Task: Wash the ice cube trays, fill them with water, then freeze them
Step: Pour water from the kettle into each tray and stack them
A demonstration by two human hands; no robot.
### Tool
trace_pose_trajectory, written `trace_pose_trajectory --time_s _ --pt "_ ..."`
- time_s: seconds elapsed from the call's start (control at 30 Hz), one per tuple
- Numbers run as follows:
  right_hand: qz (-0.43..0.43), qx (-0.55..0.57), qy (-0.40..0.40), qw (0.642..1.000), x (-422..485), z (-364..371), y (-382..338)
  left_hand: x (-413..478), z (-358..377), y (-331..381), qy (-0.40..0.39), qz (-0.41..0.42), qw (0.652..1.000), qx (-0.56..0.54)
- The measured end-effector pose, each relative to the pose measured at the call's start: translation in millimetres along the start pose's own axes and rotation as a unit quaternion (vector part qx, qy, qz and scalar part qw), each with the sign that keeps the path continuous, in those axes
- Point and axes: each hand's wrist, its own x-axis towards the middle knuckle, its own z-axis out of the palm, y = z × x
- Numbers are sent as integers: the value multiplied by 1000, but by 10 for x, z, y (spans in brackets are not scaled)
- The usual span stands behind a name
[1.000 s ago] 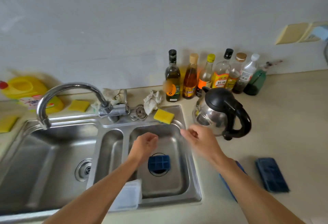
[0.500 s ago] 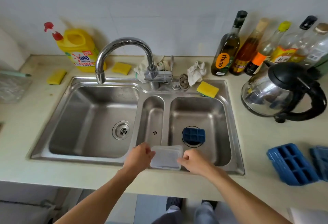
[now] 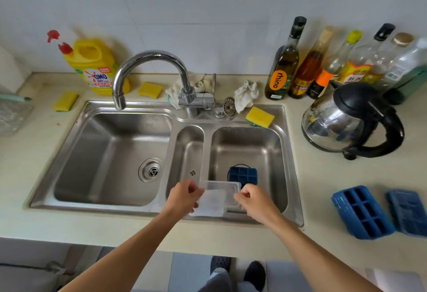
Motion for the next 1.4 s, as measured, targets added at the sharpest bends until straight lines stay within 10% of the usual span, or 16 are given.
trace_pose_trajectory --time_s 0.6,1.4 --pt "118 17 135 984 1037 -277 595 1370 871 684 -135 -42 982 124" --pt "221 65 114 966 1702 85 1013 2107 1439 263 -140 -71 973 171"
